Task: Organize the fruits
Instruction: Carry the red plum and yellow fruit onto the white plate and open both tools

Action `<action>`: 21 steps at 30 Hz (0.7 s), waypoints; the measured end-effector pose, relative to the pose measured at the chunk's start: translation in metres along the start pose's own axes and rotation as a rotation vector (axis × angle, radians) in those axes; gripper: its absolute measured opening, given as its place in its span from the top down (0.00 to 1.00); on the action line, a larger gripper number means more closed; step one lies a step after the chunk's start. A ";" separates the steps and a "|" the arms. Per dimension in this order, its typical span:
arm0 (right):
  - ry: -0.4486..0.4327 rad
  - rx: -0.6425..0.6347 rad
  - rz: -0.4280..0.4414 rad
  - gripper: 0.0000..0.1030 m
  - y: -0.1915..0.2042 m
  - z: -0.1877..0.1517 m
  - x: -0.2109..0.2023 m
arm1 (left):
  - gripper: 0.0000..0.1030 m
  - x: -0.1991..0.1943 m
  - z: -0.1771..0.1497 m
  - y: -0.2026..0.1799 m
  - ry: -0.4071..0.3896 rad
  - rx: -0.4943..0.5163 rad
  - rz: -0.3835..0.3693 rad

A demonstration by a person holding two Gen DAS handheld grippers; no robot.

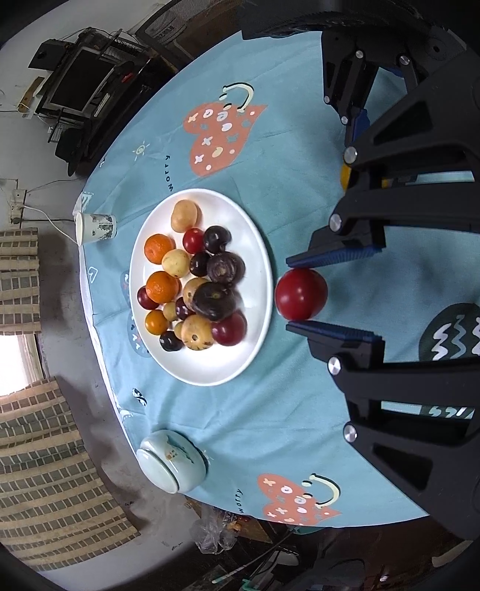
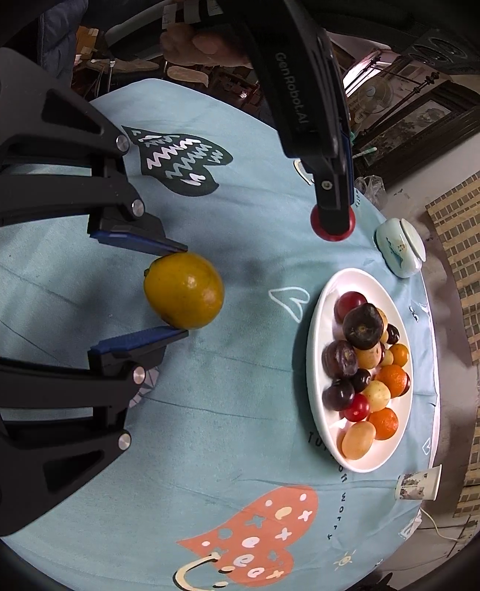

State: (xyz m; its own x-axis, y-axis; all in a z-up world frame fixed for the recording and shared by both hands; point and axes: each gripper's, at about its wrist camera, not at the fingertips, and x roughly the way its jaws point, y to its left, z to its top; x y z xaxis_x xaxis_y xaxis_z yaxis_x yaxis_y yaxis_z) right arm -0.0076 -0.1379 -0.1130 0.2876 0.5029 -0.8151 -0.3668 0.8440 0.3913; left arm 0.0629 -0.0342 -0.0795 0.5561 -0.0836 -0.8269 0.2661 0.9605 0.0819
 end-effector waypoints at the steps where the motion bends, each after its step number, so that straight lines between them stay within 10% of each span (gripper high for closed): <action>1: -0.004 0.000 0.000 0.62 -0.002 0.002 -0.001 | 0.72 0.001 0.005 0.000 -0.005 0.004 0.001; 12: -0.193 -0.094 -0.129 0.62 -0.025 0.113 -0.025 | 0.71 0.047 0.085 0.022 -0.053 -0.048 0.043; 21: -0.176 -0.100 -0.187 0.62 -0.063 0.175 0.019 | 0.71 0.087 0.120 0.039 -0.040 -0.079 0.066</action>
State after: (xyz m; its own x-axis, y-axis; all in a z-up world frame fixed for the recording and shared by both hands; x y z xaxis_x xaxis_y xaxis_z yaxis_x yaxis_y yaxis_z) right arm 0.1761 -0.1492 -0.0784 0.5049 0.3720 -0.7789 -0.3754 0.9072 0.1899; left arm 0.2161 -0.0357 -0.0818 0.6019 -0.0285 -0.7981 0.1659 0.9820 0.0901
